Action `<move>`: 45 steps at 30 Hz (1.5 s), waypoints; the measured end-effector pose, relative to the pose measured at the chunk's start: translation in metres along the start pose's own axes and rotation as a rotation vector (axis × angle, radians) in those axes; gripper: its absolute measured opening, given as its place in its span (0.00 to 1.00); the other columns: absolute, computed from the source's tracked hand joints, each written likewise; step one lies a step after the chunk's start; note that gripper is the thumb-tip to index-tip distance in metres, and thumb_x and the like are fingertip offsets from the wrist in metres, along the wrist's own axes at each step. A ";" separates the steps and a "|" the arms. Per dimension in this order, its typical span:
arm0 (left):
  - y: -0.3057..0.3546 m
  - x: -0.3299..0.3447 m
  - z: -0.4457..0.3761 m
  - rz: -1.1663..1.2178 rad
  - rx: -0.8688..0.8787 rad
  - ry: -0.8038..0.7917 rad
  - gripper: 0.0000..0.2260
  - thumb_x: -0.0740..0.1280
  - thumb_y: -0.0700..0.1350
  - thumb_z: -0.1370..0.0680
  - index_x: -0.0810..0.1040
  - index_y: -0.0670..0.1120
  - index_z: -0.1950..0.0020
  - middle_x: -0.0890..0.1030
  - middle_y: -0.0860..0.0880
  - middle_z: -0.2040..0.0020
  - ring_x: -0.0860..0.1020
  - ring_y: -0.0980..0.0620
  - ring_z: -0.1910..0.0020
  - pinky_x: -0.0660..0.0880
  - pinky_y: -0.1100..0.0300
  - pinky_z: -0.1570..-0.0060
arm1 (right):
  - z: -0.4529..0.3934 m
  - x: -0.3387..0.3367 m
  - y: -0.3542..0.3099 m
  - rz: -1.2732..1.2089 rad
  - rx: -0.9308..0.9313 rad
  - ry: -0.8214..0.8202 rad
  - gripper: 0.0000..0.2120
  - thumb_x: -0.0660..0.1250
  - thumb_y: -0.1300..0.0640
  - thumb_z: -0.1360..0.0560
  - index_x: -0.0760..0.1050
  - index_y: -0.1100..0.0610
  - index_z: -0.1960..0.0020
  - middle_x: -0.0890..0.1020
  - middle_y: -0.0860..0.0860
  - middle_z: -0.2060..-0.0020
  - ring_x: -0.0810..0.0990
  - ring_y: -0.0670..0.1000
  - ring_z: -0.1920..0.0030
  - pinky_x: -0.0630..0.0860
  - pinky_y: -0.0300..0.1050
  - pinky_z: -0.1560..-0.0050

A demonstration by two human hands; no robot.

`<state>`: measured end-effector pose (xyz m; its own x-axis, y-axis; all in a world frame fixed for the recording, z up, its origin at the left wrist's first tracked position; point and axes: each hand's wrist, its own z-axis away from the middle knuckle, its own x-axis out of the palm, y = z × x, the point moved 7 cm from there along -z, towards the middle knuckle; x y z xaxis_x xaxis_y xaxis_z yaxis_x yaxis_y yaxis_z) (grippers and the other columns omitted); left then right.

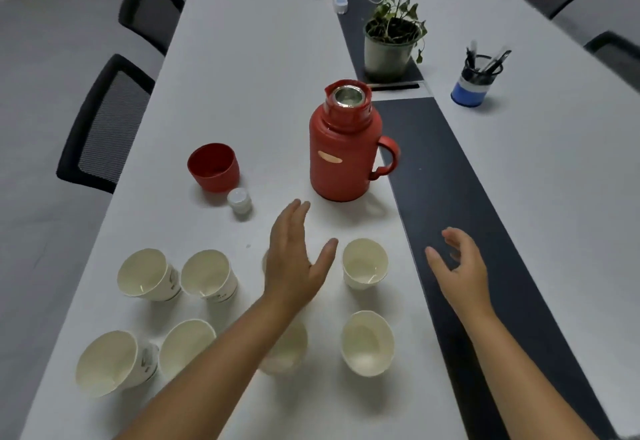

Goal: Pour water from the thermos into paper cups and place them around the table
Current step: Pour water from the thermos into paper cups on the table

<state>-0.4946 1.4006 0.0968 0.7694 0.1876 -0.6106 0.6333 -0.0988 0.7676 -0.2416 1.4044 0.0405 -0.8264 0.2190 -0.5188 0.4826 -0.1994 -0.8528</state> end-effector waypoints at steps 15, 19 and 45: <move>-0.050 0.077 -0.174 0.275 -0.276 -0.074 0.40 0.74 0.45 0.45 0.58 0.54 0.38 0.67 0.63 0.45 0.71 0.64 0.46 0.67 0.82 0.56 | -0.183 0.093 -0.077 -0.234 -0.171 -0.214 0.10 0.62 0.57 0.40 0.61 0.55 0.75 0.65 0.52 0.78 0.63 0.52 0.72 0.62 0.43 0.69; -0.038 0.072 -0.167 0.326 -0.209 -0.014 0.38 0.75 0.44 0.44 0.59 0.57 0.40 0.68 0.61 0.44 0.71 0.63 0.44 0.67 0.80 0.52 | -0.182 0.082 -0.090 -0.229 -0.286 -0.154 0.08 0.63 0.62 0.41 0.64 0.61 0.75 0.63 0.50 0.80 0.58 0.47 0.75 0.58 0.34 0.74; 0.085 0.038 0.131 0.784 -0.075 -0.147 0.40 0.74 0.56 0.49 0.62 0.57 0.39 0.73 0.59 0.43 0.74 0.69 0.46 0.70 0.75 0.49 | 0.151 -0.118 -0.093 -0.095 -0.464 0.095 0.05 0.70 0.51 0.38 0.74 0.49 0.69 0.79 0.43 0.73 0.76 0.46 0.71 0.72 0.34 0.72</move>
<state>-0.4008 1.2716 0.1134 0.9945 -0.0403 0.0971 -0.1001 -0.0812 0.9917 -0.2327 1.2525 0.1895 -0.8534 0.3062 -0.4219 0.5026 0.2687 -0.8217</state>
